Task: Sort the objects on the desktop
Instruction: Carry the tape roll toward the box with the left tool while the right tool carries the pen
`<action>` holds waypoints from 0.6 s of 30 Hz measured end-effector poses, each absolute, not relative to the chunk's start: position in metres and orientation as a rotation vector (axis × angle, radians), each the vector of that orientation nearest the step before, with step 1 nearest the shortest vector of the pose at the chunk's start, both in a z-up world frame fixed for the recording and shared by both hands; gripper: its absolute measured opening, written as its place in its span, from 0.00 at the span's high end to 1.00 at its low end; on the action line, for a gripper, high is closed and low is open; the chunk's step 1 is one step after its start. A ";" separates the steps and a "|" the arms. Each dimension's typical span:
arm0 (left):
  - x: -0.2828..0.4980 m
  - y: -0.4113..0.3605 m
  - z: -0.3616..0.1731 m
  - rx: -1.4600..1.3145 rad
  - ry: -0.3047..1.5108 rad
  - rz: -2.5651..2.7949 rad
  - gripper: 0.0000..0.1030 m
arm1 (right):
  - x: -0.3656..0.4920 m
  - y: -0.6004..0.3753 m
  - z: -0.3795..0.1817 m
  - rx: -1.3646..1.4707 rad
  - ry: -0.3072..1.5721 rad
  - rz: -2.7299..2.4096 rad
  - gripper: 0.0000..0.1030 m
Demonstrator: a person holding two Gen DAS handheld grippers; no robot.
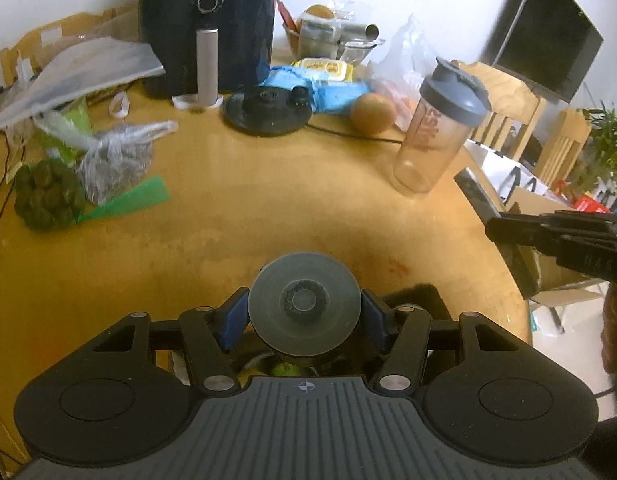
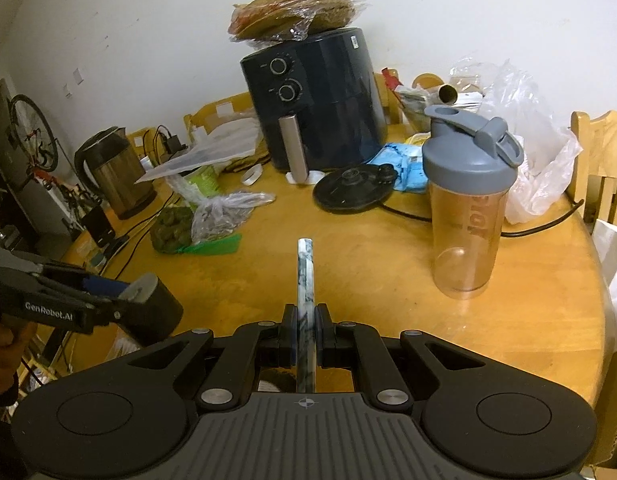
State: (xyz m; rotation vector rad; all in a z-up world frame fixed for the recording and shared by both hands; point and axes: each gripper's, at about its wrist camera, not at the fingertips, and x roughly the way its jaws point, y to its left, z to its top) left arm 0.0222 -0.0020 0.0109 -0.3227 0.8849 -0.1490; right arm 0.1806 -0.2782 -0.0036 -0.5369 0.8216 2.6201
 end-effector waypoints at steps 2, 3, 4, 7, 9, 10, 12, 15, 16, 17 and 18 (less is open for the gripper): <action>0.019 -0.004 0.008 -0.330 0.891 -0.144 0.44 | 0.181 -0.280 -0.005 -0.552 0.826 2.636 0.89; 0.019 -0.005 0.007 -0.333 0.894 -0.145 0.44 | 0.182 -0.280 -0.005 -0.556 0.827 2.638 0.89; 0.018 -0.006 0.006 -0.336 0.897 -0.146 0.44 | 0.182 -0.281 -0.005 -0.559 0.827 2.641 0.89; 0.016 -0.009 -0.003 -0.338 0.899 -0.149 0.44 | 0.183 -0.285 -0.006 -0.569 0.826 2.650 0.89; 0.016 -0.012 -0.008 -0.336 0.908 -0.147 0.43 | 0.184 -0.286 -0.006 -0.576 0.827 2.659 0.89; 0.016 -0.012 -0.008 -0.336 0.914 -0.147 0.42 | 0.184 -0.287 -0.006 -0.581 0.828 2.664 0.89; 0.014 -0.012 -0.008 -0.339 0.915 -0.140 0.38 | 0.185 -0.288 -0.006 -0.582 0.829 2.668 0.89; 0.011 -0.011 -0.005 -0.333 0.902 -0.129 0.34 | 0.187 -0.289 -0.005 -0.585 0.832 2.680 0.89; 0.009 -0.010 -0.004 -0.332 0.900 -0.126 0.34 | 0.186 -0.290 -0.005 -0.585 0.832 2.683 0.89; 0.008 -0.009 -0.002 -0.334 0.897 -0.122 0.34 | 0.186 -0.291 -0.004 -0.588 0.833 2.692 0.89; 0.007 -0.008 -0.001 -0.338 0.893 -0.118 0.34 | 0.186 -0.292 -0.004 -0.608 0.842 2.723 0.89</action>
